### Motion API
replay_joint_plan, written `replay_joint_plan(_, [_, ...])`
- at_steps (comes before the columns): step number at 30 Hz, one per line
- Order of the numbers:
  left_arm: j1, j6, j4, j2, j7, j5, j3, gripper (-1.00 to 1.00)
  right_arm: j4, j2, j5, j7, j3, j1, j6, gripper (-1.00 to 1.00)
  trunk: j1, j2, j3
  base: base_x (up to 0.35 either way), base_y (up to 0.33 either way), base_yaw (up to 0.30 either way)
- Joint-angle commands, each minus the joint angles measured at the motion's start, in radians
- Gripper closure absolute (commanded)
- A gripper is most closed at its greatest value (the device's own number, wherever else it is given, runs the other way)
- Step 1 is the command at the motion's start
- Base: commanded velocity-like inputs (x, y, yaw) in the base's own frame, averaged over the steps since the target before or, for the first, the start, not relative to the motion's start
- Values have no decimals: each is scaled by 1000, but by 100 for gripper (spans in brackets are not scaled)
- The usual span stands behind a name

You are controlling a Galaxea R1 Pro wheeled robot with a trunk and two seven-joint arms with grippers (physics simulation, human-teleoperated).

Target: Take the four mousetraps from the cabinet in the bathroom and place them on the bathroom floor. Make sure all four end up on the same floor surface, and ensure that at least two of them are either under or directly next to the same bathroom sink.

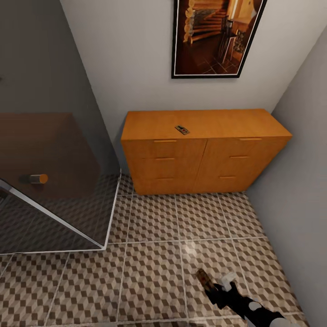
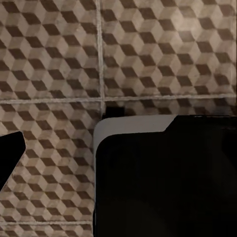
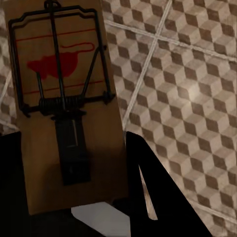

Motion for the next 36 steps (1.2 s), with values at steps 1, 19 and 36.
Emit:
replay_joint_plan(1, [0, 69, -93, 1, 20, 11, -8, -100, 1, 1, 4, 1, -4, 20, -37, 100, 0, -1, -1, 0, 0, 0])
replay_joint_plan(19, [-267, 845, -760, -143, 189, -12, -6, -100, 3, 20, -162, -169, -6, 149, -429, 100, 0, -1, -1, 0, 0, 0])
replay_joint_plan(36, [-616, 1032, -679, -180, 194, -10, -6, -100, 4, 43, -188, -223, -6, 196, -565, 100, 0, -1, -1, 0, 0, 0])
